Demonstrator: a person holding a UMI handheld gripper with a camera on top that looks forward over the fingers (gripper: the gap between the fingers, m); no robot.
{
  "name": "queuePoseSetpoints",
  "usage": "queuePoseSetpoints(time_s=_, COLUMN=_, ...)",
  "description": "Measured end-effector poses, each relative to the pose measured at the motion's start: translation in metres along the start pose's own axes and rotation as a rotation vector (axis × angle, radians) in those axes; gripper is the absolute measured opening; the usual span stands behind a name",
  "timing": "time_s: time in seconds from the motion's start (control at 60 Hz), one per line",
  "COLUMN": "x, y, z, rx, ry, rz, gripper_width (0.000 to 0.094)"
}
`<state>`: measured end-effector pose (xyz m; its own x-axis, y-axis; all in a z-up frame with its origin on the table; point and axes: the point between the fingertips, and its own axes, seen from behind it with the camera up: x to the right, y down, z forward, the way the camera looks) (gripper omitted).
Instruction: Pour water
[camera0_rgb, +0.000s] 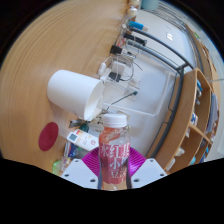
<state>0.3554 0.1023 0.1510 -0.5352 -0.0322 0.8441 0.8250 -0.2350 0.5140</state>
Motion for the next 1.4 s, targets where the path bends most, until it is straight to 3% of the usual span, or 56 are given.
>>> queuePoseSetpoints(time_s=0.267, x=0.0, y=-0.015, z=0.004, rx=0.008, ry=0.023, rz=-0.253, gripper_width=0.0326)
queuePoseSetpoints(time_s=0.467, x=0.003, y=-0.017, z=0.004, rx=0.012, ry=0.041, rz=-0.187, gripper_width=0.0328)
queuePoseSetpoints(time_s=0.617, x=0.022, y=-0.001, z=0.001, rx=-0.002, ry=0.073, rz=0.221, gripper_width=0.0327)
queuePoseSetpoints(time_s=0.867, x=0.008, y=0.012, z=0.0, rx=-0.023, ry=0.023, rz=1.026, gripper_width=0.0336)
queuePoseSetpoints(time_s=1.083, x=-0.021, y=0.01, z=0.012, rx=0.052, ry=-0.165, rz=1.695, gripper_width=0.0336)
queuePoseSetpoints(time_s=1.4, x=-0.063, y=0.01, z=0.032, rx=0.067, ry=-0.197, rz=1.893, gripper_width=0.0341)
